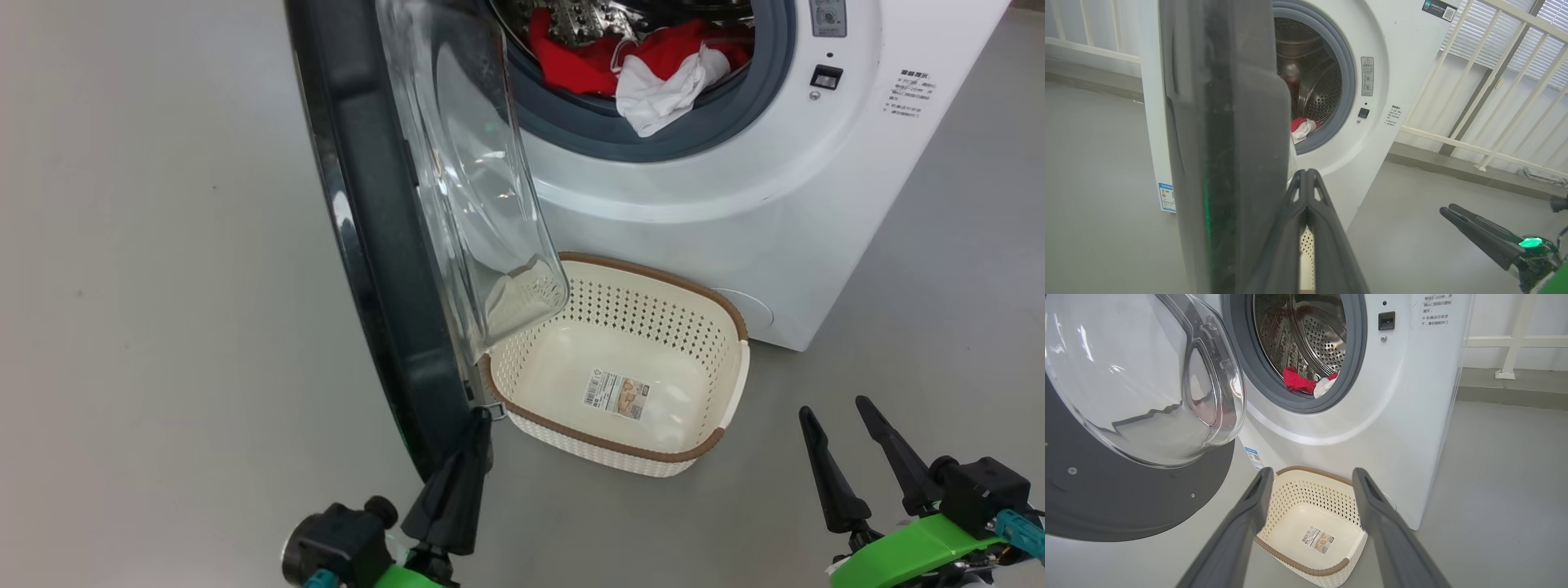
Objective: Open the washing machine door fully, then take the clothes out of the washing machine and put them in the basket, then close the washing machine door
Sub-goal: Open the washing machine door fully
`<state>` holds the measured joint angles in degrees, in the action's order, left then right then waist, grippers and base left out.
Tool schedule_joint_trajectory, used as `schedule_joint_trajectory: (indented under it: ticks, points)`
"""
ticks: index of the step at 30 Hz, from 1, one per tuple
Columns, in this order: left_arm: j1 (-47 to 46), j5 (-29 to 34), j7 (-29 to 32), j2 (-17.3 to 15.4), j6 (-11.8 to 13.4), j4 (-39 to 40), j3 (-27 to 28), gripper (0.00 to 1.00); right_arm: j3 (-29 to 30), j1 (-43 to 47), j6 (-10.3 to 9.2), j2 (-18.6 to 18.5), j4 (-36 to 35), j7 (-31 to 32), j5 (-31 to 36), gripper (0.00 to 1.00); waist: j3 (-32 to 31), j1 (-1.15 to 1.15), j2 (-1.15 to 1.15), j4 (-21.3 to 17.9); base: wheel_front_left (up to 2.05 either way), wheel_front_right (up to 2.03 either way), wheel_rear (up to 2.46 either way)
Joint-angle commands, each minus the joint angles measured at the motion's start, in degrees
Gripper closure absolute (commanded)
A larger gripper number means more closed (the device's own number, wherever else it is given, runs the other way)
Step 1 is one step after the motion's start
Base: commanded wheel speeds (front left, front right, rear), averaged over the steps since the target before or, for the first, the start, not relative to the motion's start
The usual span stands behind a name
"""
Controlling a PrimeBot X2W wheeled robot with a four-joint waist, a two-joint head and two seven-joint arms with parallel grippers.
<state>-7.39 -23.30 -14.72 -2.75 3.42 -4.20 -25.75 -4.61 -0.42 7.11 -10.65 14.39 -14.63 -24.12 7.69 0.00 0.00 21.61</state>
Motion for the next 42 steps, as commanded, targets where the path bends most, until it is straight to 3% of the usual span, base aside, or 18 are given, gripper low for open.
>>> schedule_joint_trajectory:
  ticks: [1,21,31,42]
  points:
    - [-1.8,-0.5,-0.3,-0.1,-0.4,0.8,2.3,1.00,-1.3,-1.5,0.37,-0.8,-1.5,-0.4,-0.4,0.00,-0.1,0.00,0.00,0.0,0.00,0.00,0.00]
    - [-0.1,1.0,-0.3,-0.1,-0.8,-1.4,12.4,1.00,-1.1,-1.3,0.37,-0.3,-2.2,-0.4,-0.5,0.00,0.0,0.00,0.00,0.9,0.00,0.00,0.00]
    - [0.7,4.1,-0.3,-0.1,-0.6,-1.6,22.6,1.00,-0.8,-1.8,0.37,-0.4,-2.3,-0.4,-0.3,0.00,1.2,0.00,0.00,1.1,0.00,0.00,0.00]
    - [-2.2,6.9,-0.3,-0.1,-2.1,-4.0,34.5,1.00,-0.8,-2.8,0.37,-1.0,-2.4,-0.4,-0.2,0.00,2.7,0.00,0.00,0.4,0.00,0.00,0.00]
